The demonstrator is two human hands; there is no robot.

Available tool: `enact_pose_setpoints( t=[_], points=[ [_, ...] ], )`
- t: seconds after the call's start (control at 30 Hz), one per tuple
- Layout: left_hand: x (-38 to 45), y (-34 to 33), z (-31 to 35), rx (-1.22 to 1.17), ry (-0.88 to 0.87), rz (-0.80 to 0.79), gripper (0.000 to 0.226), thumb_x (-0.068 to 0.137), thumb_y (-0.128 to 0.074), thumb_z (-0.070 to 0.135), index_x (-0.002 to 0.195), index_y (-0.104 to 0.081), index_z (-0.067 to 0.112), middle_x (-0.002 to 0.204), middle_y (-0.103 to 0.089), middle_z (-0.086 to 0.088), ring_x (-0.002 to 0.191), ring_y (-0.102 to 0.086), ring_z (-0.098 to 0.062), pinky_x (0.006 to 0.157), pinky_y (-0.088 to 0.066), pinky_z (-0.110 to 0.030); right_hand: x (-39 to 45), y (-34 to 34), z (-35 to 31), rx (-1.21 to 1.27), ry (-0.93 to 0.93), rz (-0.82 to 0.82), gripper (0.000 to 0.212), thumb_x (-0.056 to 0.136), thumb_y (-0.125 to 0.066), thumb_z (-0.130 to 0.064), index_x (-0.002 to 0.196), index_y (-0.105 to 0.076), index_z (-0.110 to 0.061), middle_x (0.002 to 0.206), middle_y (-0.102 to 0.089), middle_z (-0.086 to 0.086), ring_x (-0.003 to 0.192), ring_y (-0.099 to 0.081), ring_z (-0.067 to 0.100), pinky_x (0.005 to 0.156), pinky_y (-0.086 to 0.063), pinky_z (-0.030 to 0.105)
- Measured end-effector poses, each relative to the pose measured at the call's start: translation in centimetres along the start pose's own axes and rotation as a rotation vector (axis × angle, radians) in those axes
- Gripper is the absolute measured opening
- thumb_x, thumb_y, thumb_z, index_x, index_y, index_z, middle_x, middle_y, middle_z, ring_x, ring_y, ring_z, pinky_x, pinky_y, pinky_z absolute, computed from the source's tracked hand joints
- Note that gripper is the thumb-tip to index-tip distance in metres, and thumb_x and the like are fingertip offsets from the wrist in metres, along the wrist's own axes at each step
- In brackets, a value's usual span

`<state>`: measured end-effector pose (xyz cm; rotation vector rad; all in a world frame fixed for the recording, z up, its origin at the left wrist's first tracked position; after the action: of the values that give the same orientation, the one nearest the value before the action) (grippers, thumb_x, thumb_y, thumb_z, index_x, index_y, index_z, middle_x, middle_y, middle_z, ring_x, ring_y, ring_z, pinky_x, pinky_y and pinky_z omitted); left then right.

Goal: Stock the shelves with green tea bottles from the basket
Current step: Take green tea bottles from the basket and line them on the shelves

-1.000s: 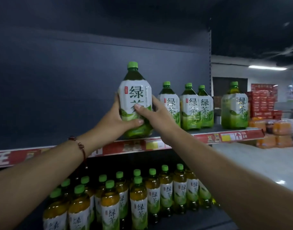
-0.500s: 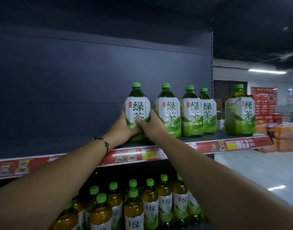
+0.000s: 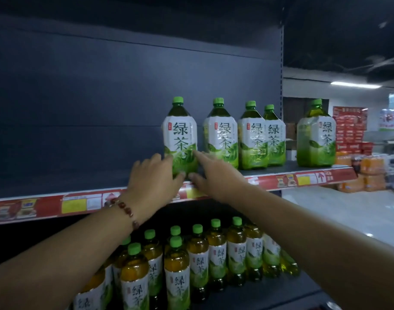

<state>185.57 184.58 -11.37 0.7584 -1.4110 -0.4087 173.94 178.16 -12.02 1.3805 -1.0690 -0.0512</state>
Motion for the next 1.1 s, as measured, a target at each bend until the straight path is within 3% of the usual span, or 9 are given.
enact_pose_setpoints(
  t=[0.13,0.3,0.4,0.47,0.6,0.77,0.9,1.03,1.1],
  points=[
    [-4.8,-1.1,4.6,-0.005,-0.189,-0.011,0.063,0.095,-0.046,0.056,0.148,-0.043,0.021,0.149,-0.047,-0.008,0.137,-0.042,-0.029,0.117,-0.026,-0.048,-7.2,-0.4,2.4,-0.185,0.057,-0.084,0.071,0.100,-0.047,-0.048,0.159,-0.013,-0.024,0.166,-0.013,0.003,0.153,-0.011,0.023,0.122,-0.012,0.035],
    [-11.0,-5.7,12.9,-0.071,-0.393,-0.101,0.065,0.091,-0.042,0.059,0.145,-0.049,0.023,0.151,-0.046,-0.010,0.140,-0.042,-0.032,0.115,-0.031,-0.050,-17.4,-1.8,10.7,-0.278,-0.152,-0.190,0.073,0.100,-0.042,-0.054,0.159,-0.006,-0.029,0.167,-0.003,0.001,0.154,-0.001,0.023,0.122,-0.004,0.035],
    [-15.3,-10.0,19.6,-0.246,-0.465,-0.334,0.070,0.097,-0.038,0.062,0.157,-0.020,0.030,0.165,-0.016,-0.003,0.152,-0.016,-0.024,0.122,-0.011,-0.042,-25.8,-3.4,17.2,-0.306,-0.344,-0.280,0.075,0.099,-0.045,-0.052,0.159,-0.006,-0.028,0.167,-0.004,0.002,0.154,-0.003,0.026,0.123,-0.006,0.038],
    [-18.8,-12.5,25.2,-0.325,-0.541,-0.443,0.075,0.097,-0.036,0.064,0.158,-0.009,0.032,0.167,-0.008,-0.001,0.153,-0.009,-0.021,0.122,-0.007,-0.039,-32.6,-4.6,21.6,-0.322,-0.499,-0.350,0.073,0.100,-0.044,-0.052,0.159,-0.009,-0.027,0.167,-0.006,0.005,0.153,-0.006,0.029,0.123,-0.009,0.040],
    [-27.5,-15.5,36.9,-0.479,-0.731,-0.630,0.072,0.097,-0.036,0.062,0.158,-0.010,0.033,0.167,-0.007,-0.002,0.152,-0.009,-0.023,0.122,-0.009,-0.039,-48.1,-6.8,28.6,-0.328,-0.841,-0.533,0.074,0.101,-0.044,-0.050,0.159,-0.009,-0.023,0.166,-0.009,0.010,0.152,-0.010,0.034,0.122,-0.012,0.041],
    [-39.2,-16.7,48.9,-0.533,-1.025,-0.839,0.074,0.097,-0.043,0.058,0.158,-0.014,0.026,0.165,-0.012,-0.010,0.150,-0.014,-0.029,0.121,-0.014,-0.044,-65.8,-9.3,31.9,-0.253,-1.199,-0.664,0.076,0.096,-0.048,-0.054,0.157,-0.016,-0.023,0.162,-0.021,0.011,0.148,-0.021,0.038,0.121,-0.018,0.050],
    [-46.0,-17.6,54.0,-0.524,-1.176,-0.877,0.070,0.098,-0.044,0.055,0.155,-0.021,0.023,0.161,-0.022,-0.012,0.146,-0.022,-0.033,0.119,-0.020,-0.047,-76.5,-11.2,32.6,-0.137,-1.488,-0.748,0.079,0.093,-0.053,-0.053,0.157,-0.016,-0.022,0.160,-0.026,0.012,0.144,-0.027,0.039,0.118,-0.024,0.051],
    [-49.7,-21.1,54.7,-0.426,-1.211,-0.940,0.073,0.097,-0.045,0.056,0.156,-0.015,0.024,0.164,-0.012,-0.016,0.150,-0.009,-0.038,0.121,-0.011,-0.053,-81.6,-13.1,32.1,0.062,-1.672,-0.711,0.076,0.094,-0.060,-0.038,0.155,-0.020,-0.016,0.160,-0.024,0.013,0.144,-0.029,0.035,0.116,-0.030,0.045],
    [-50.4,-22.6,54.6,-0.374,-1.227,-0.943,0.078,0.097,-0.045,0.057,0.157,-0.010,0.023,0.165,-0.006,-0.018,0.151,-0.005,-0.040,0.122,-0.010,-0.055,-82.3,-14.4,32.6,0.190,-1.755,-0.662,0.073,0.093,-0.064,-0.027,0.153,-0.024,-0.013,0.153,-0.036,0.013,0.136,-0.040,0.030,0.107,-0.040,0.035]
  ],
)
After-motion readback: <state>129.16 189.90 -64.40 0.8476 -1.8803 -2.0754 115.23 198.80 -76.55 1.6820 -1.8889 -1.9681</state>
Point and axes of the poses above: each hand's wrist, its own x-axis towards the middle knuckle, its own y-axis out of the back of the hand, z = x × y, the point moved 8 cm from there along x, towards the middle knuckle
